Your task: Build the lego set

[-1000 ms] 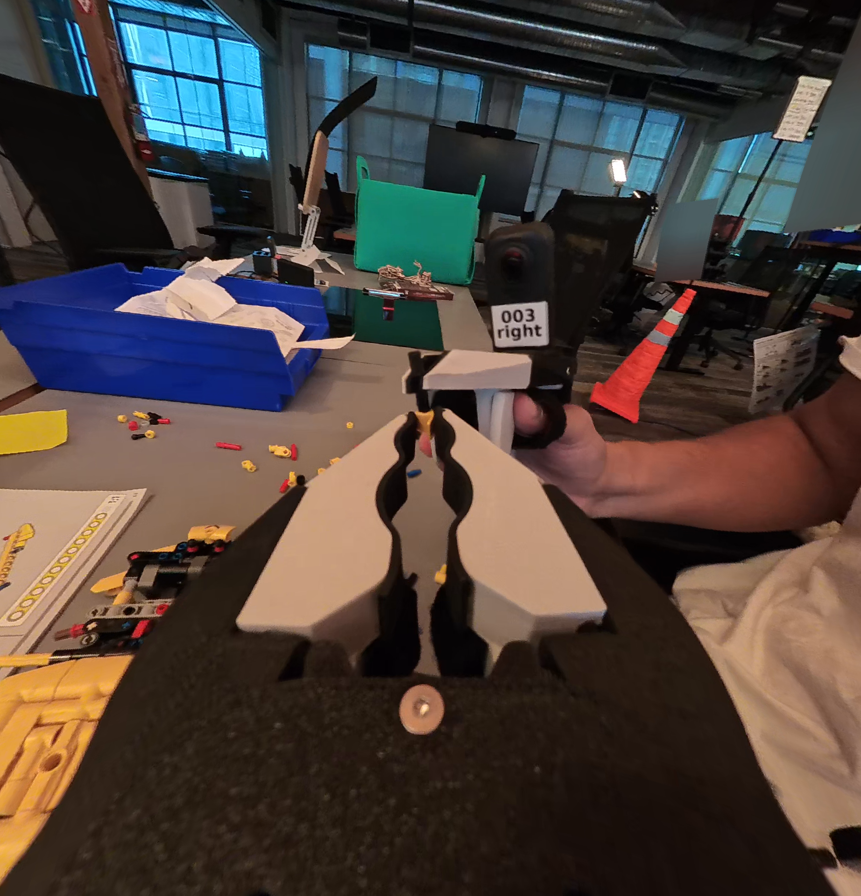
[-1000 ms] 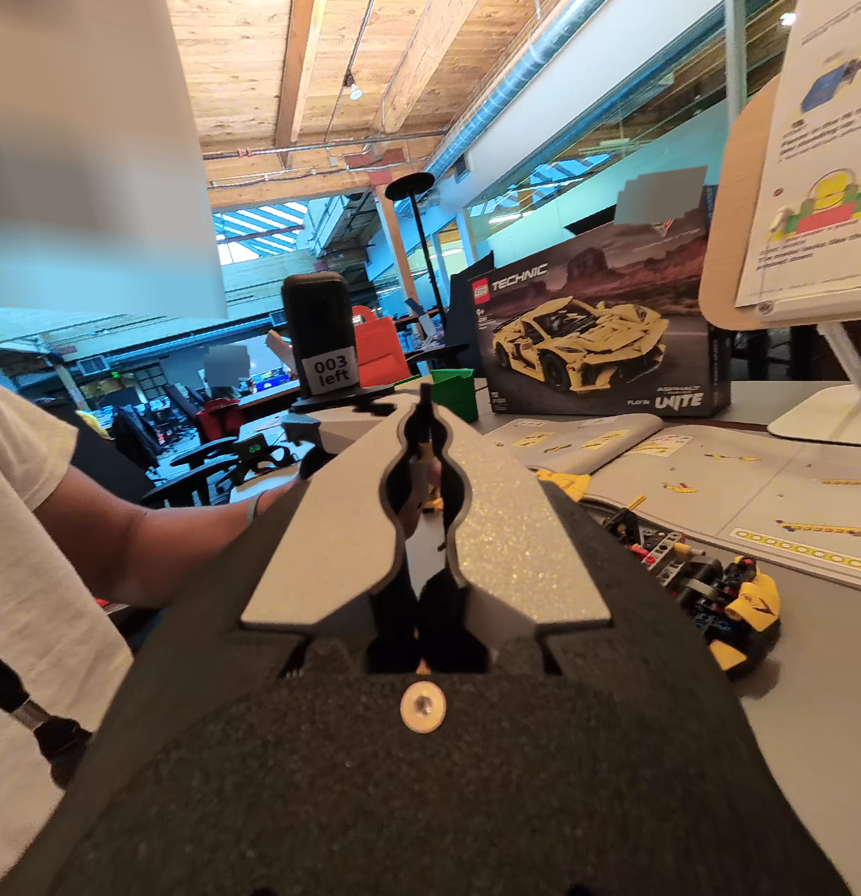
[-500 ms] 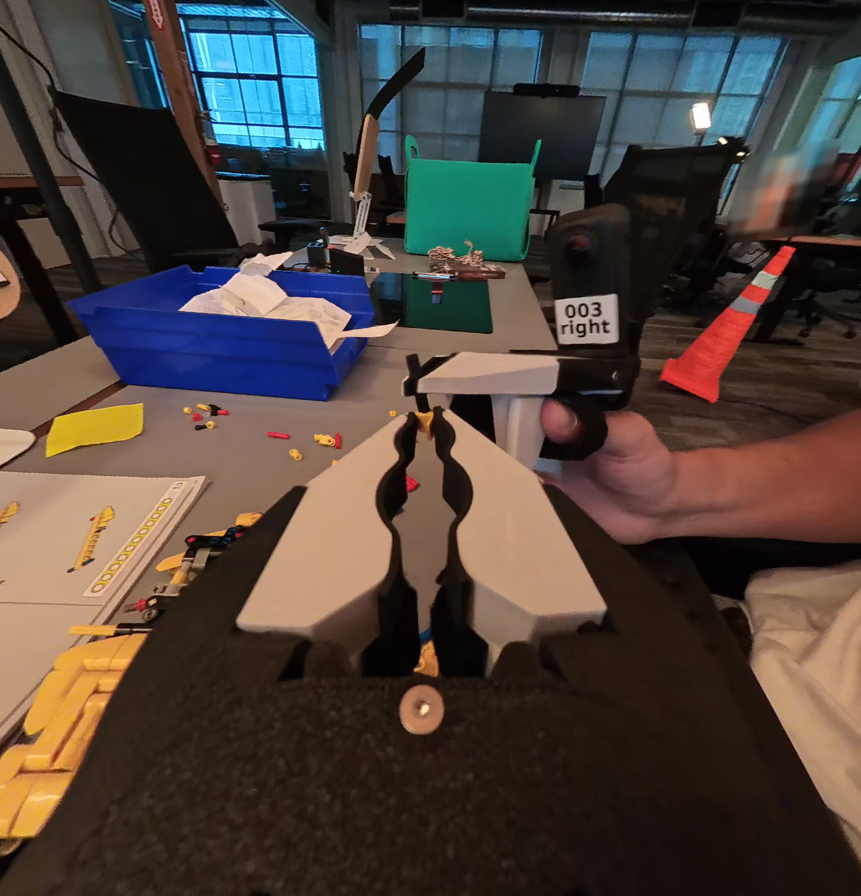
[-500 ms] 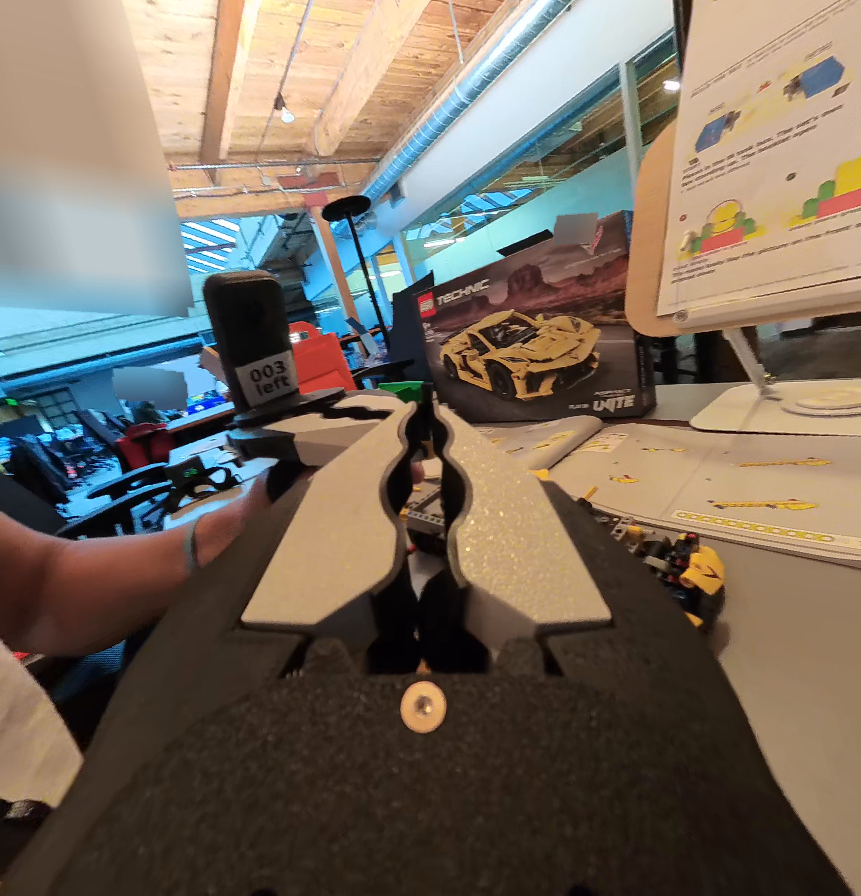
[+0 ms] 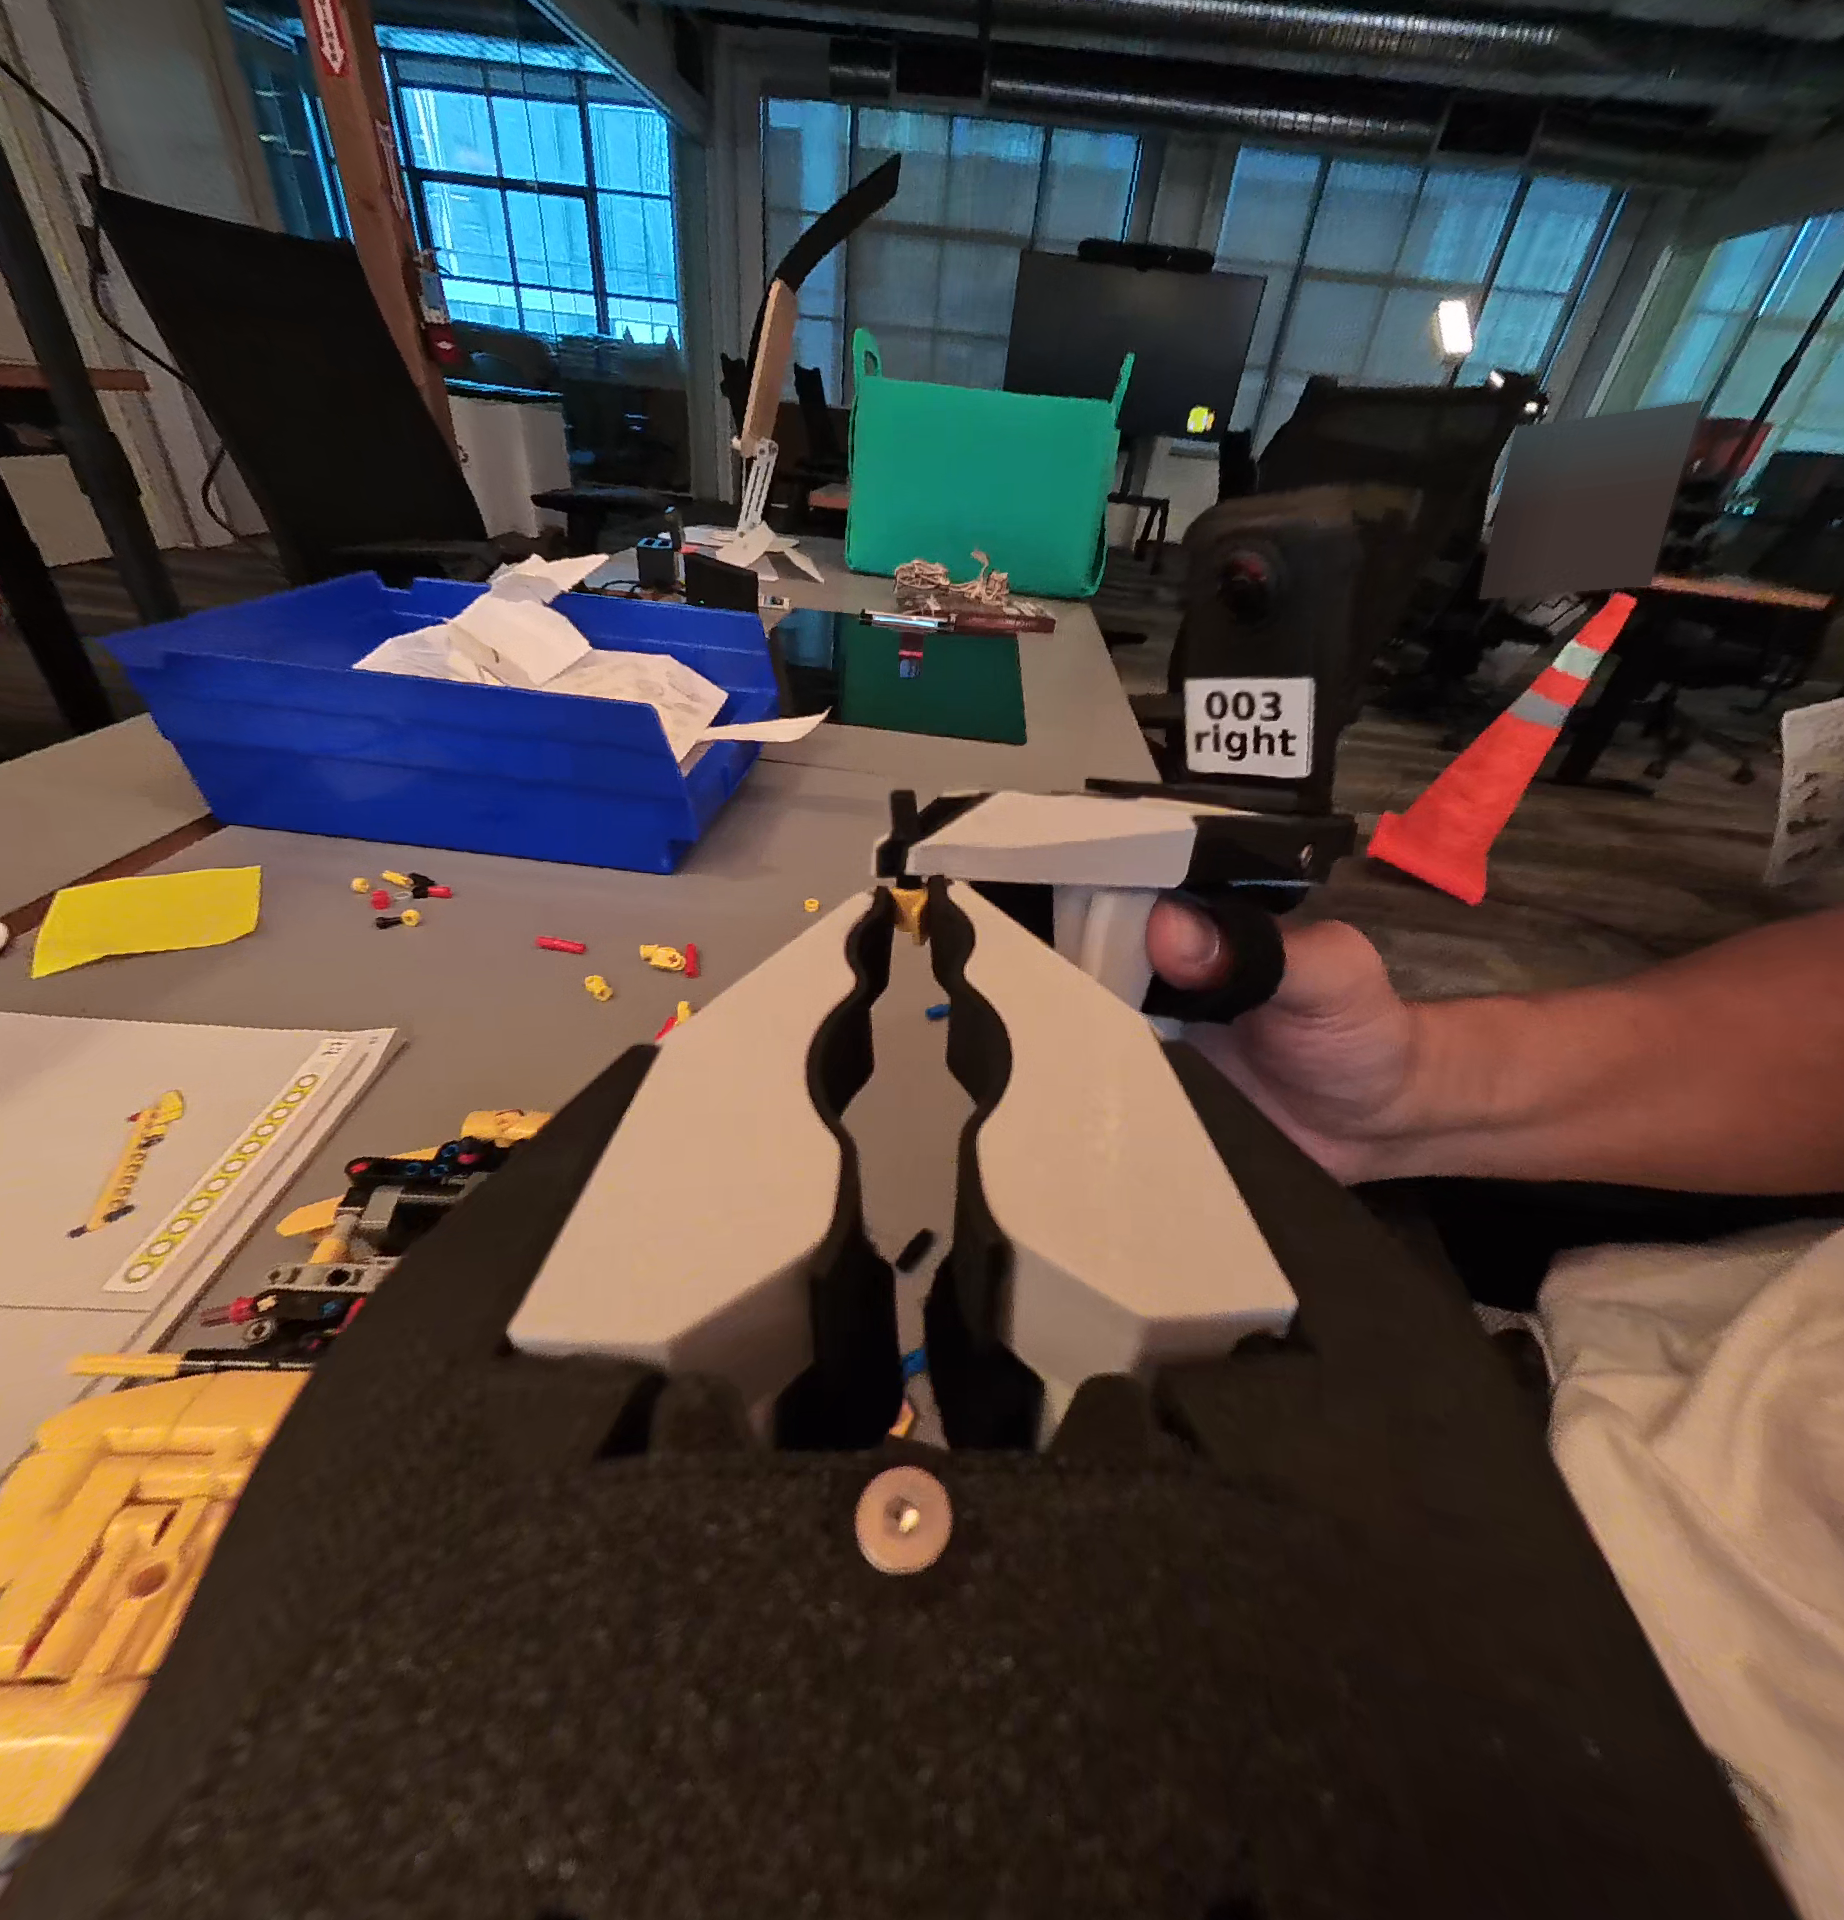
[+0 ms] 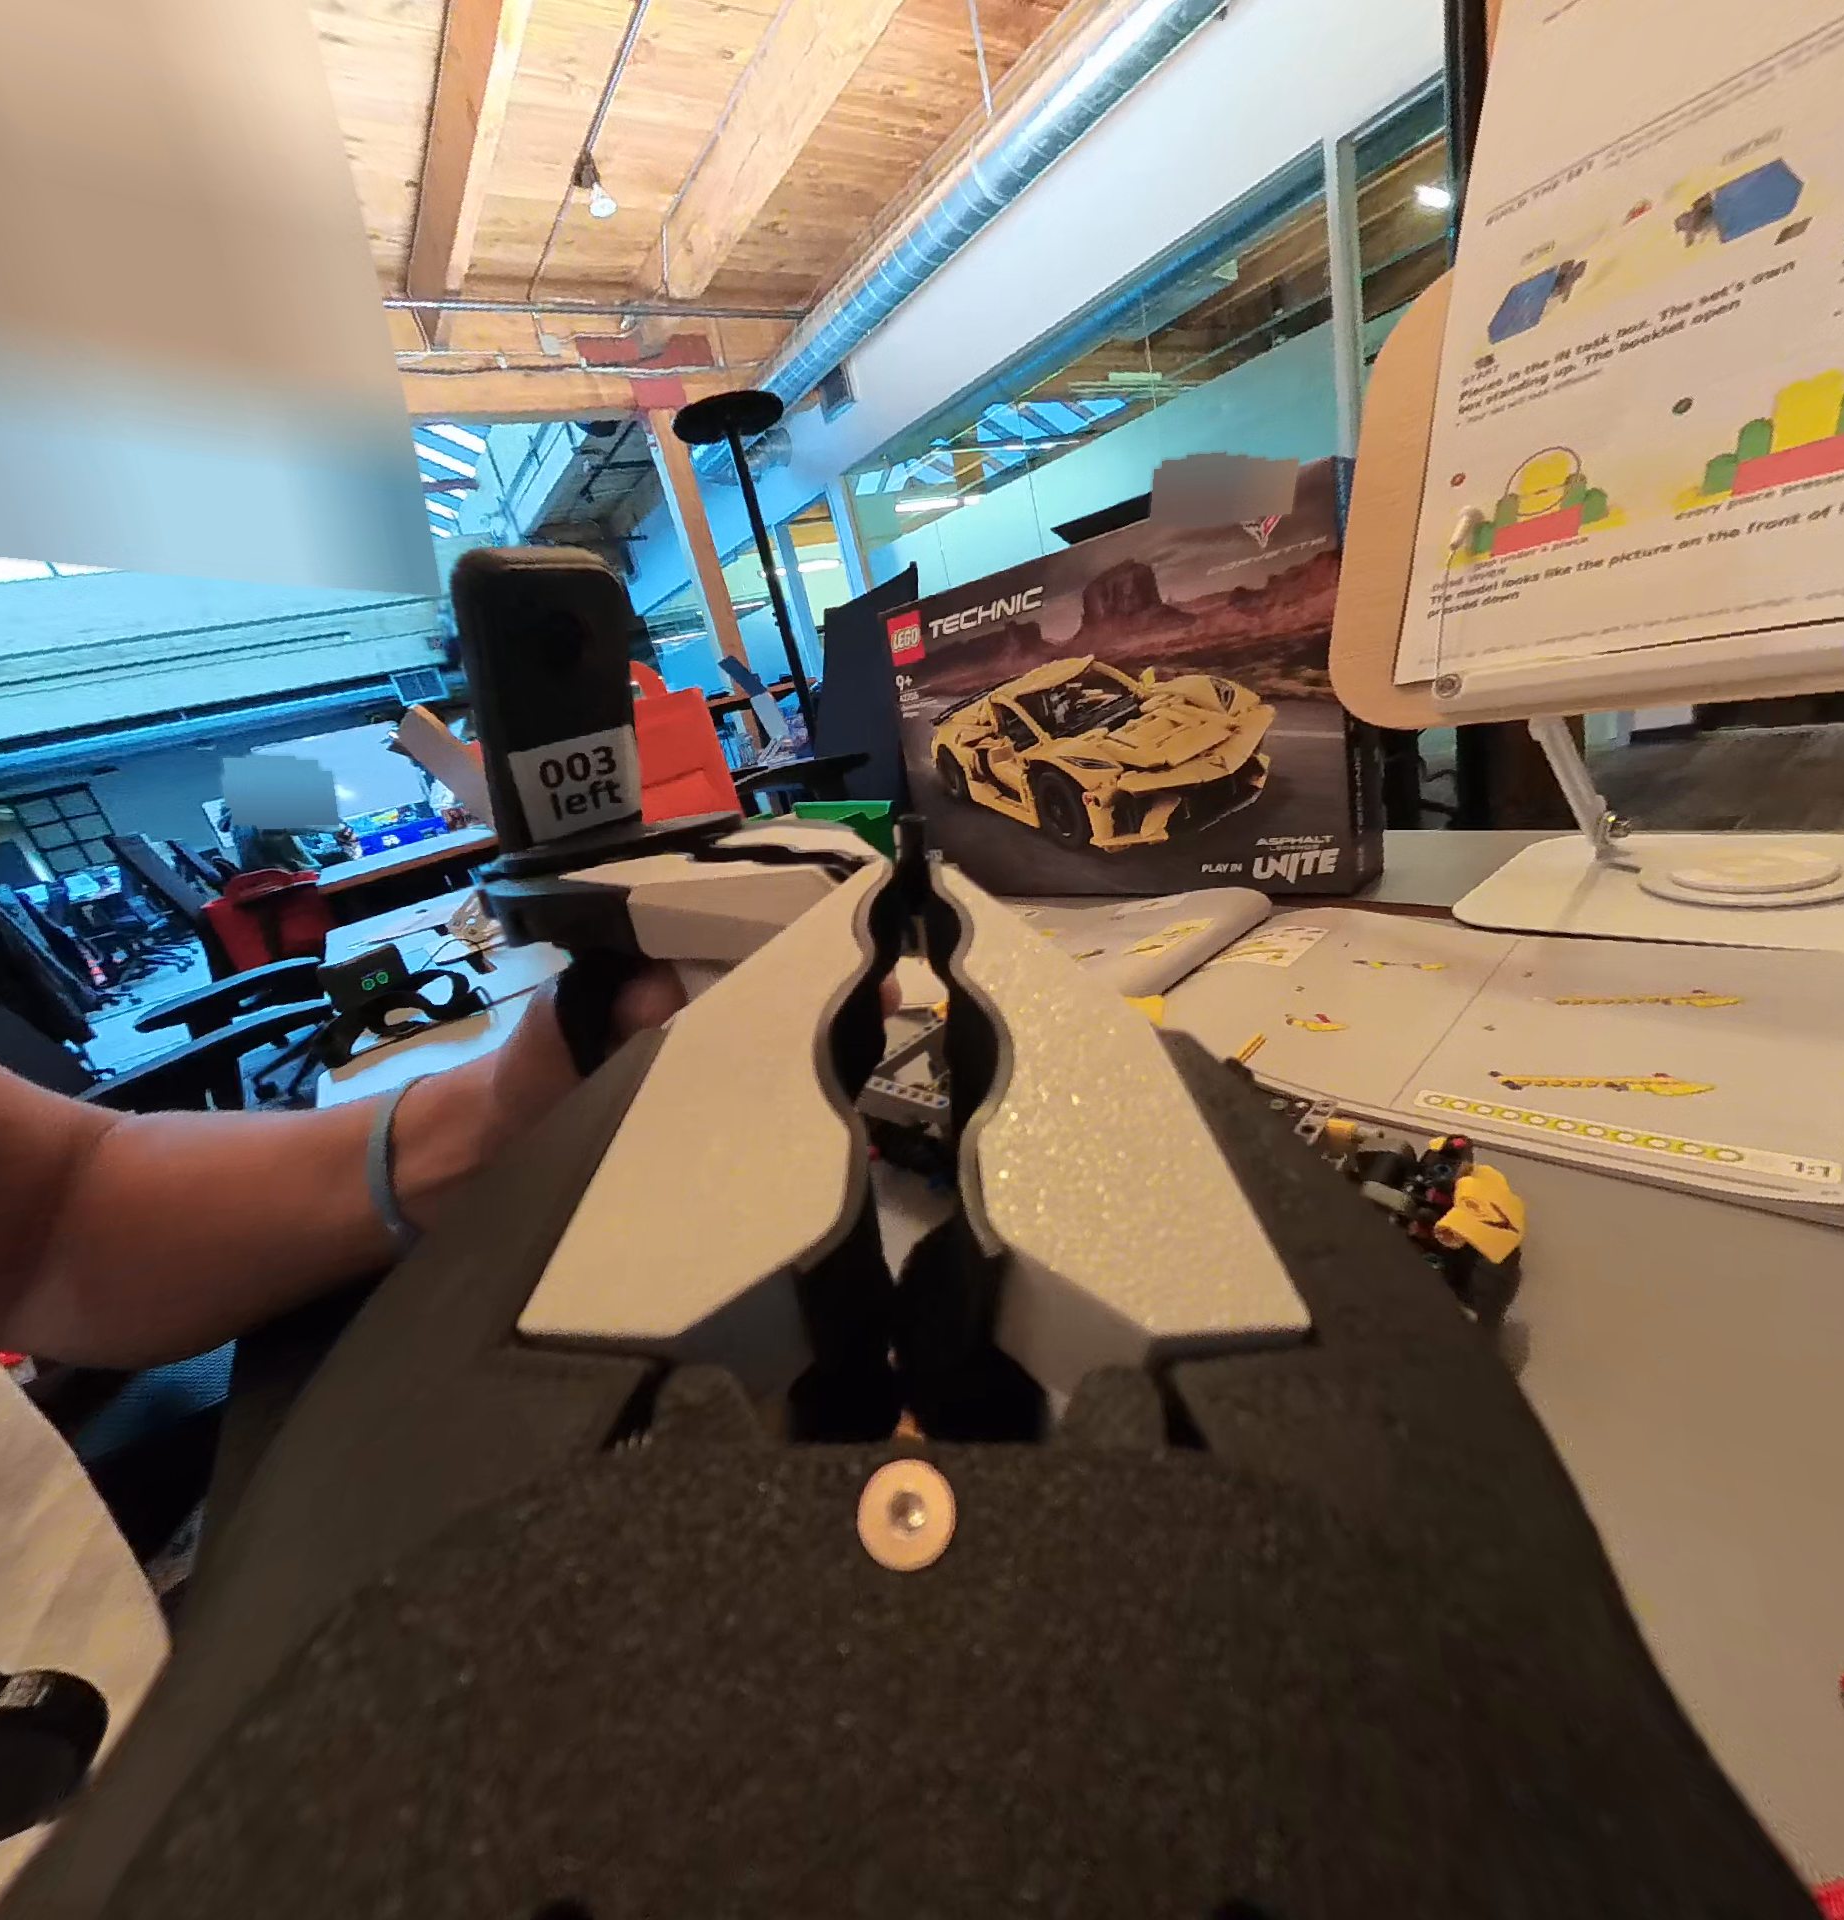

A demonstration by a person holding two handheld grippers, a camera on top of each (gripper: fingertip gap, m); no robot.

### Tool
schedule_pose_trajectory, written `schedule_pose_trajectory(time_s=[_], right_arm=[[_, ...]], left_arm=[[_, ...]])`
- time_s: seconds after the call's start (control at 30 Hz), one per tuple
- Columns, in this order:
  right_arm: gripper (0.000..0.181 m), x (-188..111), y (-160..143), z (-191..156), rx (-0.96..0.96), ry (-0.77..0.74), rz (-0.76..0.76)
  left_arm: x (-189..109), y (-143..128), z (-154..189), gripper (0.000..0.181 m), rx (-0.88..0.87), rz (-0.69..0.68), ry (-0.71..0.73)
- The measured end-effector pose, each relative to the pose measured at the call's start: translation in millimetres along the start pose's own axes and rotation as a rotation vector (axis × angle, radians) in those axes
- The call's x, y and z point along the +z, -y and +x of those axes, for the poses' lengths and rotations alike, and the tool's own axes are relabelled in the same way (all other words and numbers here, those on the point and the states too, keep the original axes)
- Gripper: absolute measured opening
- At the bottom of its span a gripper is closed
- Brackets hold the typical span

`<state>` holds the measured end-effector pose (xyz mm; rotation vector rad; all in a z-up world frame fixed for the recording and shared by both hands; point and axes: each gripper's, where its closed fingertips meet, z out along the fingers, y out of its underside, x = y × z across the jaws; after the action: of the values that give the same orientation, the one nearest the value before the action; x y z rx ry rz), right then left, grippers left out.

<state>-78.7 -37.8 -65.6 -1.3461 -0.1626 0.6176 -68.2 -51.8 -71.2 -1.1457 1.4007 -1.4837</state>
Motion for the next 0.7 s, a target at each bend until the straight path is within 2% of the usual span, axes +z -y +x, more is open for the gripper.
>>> schedule_pose_trajectory(time_s=[0.1,0.2,0.23,0.27,0.3,0.47,0.6,0.7], right_arm=[[0.003,-1,1,0,0.080,0.035,0.025],[0.004,2,5,-2,0.126,0.091,-0.024],[0.015,3,6,0,0.114,0.086,-0.047],[0.033,3,10,3,0.088,0.088,-0.056],[0.039,1,13,5,0.056,0.096,-0.080],[0.041,5,18,-8,-0.362,0.155,-0.375],[0.044,12,5,-7,-0.667,0.148,-0.657],[0.035,14,0,3,-0.865,0.073,-0.754]], left_arm=[[0,0,1,0.006,0.017,0.003,0.000],[-3,3,2,0.006,-0.033,0.027,-0.055],[-4,5,0,0.006,-0.078,0.040,-0.076],[-6,6,-4,0.006,-0.119,0.056,-0.075],[-8,7,-6,0.006,-0.158,0.064,-0.090],[-12,6,-2,0.006,-0.476,0.077,-0.292],[-13,7,-5,0.006,-0.675,0.110,-0.363],[-12,8,-9,0.006,-0.746,0.131,-0.372]])
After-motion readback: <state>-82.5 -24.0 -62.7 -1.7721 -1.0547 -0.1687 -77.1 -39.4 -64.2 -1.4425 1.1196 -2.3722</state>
